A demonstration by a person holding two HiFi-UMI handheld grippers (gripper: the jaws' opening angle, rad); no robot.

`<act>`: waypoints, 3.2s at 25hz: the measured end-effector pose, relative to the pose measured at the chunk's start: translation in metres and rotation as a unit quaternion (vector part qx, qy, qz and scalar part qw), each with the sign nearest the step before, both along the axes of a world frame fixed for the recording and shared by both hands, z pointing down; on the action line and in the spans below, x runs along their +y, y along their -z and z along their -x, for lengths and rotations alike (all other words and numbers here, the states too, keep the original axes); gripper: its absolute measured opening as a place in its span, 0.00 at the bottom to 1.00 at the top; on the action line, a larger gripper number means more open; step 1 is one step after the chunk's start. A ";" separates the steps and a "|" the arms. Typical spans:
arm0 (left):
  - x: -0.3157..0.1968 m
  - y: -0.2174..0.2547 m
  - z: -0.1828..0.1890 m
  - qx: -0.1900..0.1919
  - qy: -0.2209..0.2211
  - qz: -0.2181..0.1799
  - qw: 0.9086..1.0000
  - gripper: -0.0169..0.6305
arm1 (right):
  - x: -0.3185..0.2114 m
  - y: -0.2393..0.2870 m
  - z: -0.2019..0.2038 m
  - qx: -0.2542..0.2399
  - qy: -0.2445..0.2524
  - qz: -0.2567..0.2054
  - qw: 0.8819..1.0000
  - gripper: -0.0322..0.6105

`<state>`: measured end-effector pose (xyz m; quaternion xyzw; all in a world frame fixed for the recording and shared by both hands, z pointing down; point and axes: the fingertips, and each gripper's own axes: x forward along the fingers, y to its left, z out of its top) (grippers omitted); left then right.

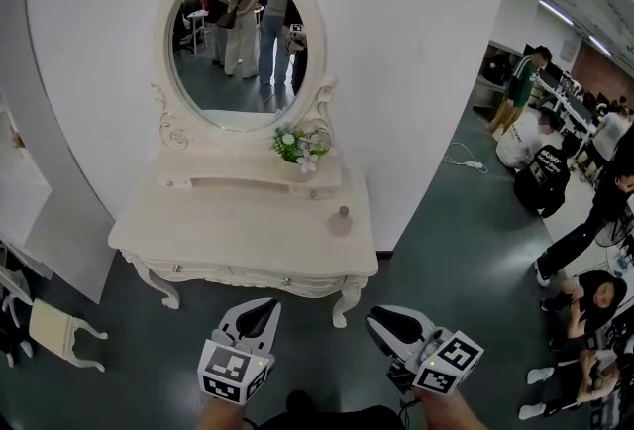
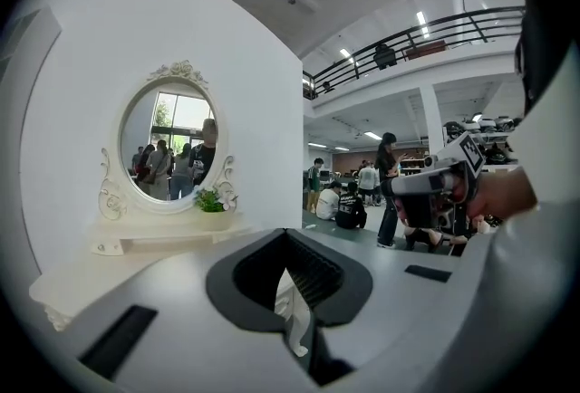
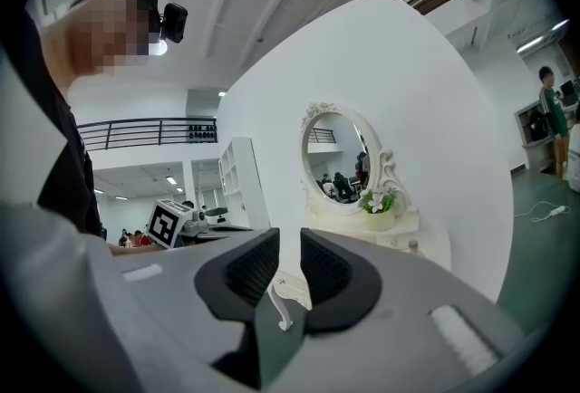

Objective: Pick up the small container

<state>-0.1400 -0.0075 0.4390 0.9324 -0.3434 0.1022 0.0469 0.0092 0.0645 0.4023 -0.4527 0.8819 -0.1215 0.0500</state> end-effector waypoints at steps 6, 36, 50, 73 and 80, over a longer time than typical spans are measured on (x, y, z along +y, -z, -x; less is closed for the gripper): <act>-0.030 -0.003 0.010 0.001 -0.005 0.007 1.000 0.04 | -0.030 -0.005 0.012 0.004 -0.002 0.010 1.000 0.19; -0.217 -0.011 -0.119 0.000 0.051 0.016 0.999 0.04 | -0.236 -0.057 -0.114 0.011 0.048 0.030 0.998 0.24; -0.265 -0.046 -0.147 -0.005 0.081 0.034 0.996 0.04 | -0.301 -0.115 -0.130 0.063 0.078 0.059 0.993 0.33; -0.302 -0.118 -0.160 -0.005 0.042 0.086 0.995 0.04 | -0.386 -0.243 -0.117 0.141 0.026 0.070 0.987 0.46; -0.304 -0.127 -0.154 -0.010 0.047 0.096 0.994 0.04 | -0.396 -0.261 -0.118 0.159 0.007 0.076 0.984 0.40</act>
